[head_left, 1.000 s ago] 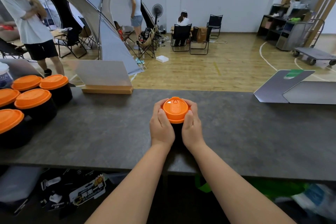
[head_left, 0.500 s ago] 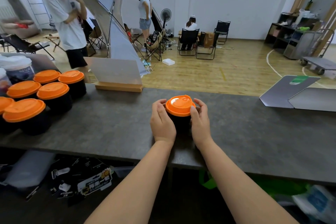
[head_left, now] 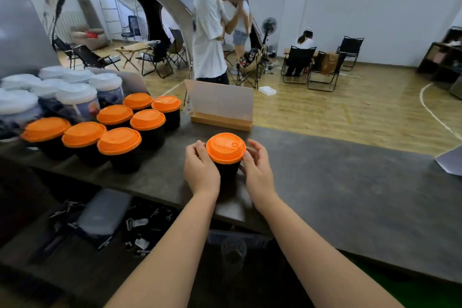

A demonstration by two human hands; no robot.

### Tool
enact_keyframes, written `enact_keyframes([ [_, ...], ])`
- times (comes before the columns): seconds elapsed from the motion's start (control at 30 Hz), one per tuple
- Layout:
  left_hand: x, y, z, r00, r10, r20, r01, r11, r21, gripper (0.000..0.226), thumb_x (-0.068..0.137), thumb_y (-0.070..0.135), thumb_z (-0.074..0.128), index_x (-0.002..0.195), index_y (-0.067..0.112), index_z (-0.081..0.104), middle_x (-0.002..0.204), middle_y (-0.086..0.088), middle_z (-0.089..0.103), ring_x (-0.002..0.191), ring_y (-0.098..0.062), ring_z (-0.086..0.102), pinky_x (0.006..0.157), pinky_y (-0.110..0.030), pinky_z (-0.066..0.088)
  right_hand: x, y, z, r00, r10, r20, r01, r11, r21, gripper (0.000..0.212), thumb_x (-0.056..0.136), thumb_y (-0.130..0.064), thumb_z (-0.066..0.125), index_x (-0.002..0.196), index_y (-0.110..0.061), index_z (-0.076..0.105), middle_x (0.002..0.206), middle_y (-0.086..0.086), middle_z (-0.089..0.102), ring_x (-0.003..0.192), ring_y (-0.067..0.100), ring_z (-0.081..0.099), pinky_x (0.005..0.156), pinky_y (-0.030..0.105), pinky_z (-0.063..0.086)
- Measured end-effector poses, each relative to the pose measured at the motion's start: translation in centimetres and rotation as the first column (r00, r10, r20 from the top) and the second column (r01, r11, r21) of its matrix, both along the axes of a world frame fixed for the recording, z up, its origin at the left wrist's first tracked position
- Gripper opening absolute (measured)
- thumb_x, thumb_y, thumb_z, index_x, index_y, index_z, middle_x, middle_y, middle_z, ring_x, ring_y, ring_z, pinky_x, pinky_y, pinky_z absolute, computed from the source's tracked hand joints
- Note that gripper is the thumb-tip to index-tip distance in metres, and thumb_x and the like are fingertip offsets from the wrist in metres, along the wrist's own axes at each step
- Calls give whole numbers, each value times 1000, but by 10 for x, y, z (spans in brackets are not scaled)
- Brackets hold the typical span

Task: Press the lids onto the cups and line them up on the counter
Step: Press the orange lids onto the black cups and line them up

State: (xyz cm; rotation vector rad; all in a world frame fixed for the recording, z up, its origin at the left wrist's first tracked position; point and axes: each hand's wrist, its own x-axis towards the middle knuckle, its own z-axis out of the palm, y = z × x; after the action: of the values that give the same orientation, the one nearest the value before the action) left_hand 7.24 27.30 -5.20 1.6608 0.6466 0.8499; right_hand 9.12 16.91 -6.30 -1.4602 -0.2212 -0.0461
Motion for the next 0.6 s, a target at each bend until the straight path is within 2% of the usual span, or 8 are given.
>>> enact_keyframes([
  [0.1, -2, 25, 5, 999, -3, 34, 9, 985, -175, 45, 107, 37, 26, 107, 15, 65, 100, 1, 64, 102, -19, 60, 86, -29, 41, 6, 34, 7, 998, 15, 63, -8, 995, -95, 39, 102, -21, 46, 141, -16, 43, 135, -3, 52, 123, 7, 48, 103, 23, 41],
  [0.17, -1, 42, 6, 992, -80, 101, 109, 942, -316, 48, 108, 37, 23, 118, 18, 66, 111, 1, 66, 111, -15, 58, 97, -30, 44, 13, 56, 9, 997, -7, 77, 15, 994, -108, 40, 102, -21, 46, 142, -16, 44, 135, -2, 53, 123, 7, 47, 103, 24, 40],
  [0.3, 21, 80, 3, 937, -279, 212, 341, 865, -368, 43, 108, 33, 25, 134, 20, 58, 132, -1, 60, 125, -13, 51, 109, -32, 39, 32, 95, 8, 996, -69, 57, 72, 997, -41, 33, 101, -22, 51, 134, -20, 49, 126, -5, 57, 120, 9, 52, 102, 25, 43],
  [0.37, 38, 96, 1, 926, -309, 218, 371, 850, -373, 34, 106, 27, 32, 135, 24, 50, 131, 0, 57, 125, -15, 50, 109, -34, 39, 44, 111, 10, 993, -108, 49, 109, 994, -20, 29, 100, -22, 52, 129, -20, 50, 122, -5, 58, 116, 9, 54, 99, 24, 44],
  [0.47, 63, 109, 0, 926, -308, 217, 373, 832, -410, 24, 103, 14, 34, 122, 23, 45, 116, -2, 57, 117, -22, 53, 102, -35, 44, 63, 131, 9, 981, -195, 9, 195, 981, -1, 30, 99, -23, 55, 128, -17, 52, 118, -3, 58, 112, 10, 54, 95, 24, 46],
  [0.57, 80, 114, 3, 912, -334, 237, 404, 830, -384, 34, 102, 5, 31, 132, 10, 47, 123, -6, 55, 112, -16, 55, 88, -17, 46, 79, 145, 5, 957, -289, -12, 289, 957, -3, 29, 97, -28, 57, 123, -16, 55, 110, -4, 60, 105, 11, 57, 95, 32, 49],
  [0.6, 85, 116, 3, 908, -348, 233, 413, 836, -360, 40, 101, 3, 31, 138, 6, 46, 130, -6, 54, 117, -15, 53, 88, -13, 45, 83, 149, 4, 950, -311, -12, 311, 950, -12, 29, 97, -30, 58, 122, -16, 55, 108, -4, 61, 104, 12, 57, 95, 33, 49],
])
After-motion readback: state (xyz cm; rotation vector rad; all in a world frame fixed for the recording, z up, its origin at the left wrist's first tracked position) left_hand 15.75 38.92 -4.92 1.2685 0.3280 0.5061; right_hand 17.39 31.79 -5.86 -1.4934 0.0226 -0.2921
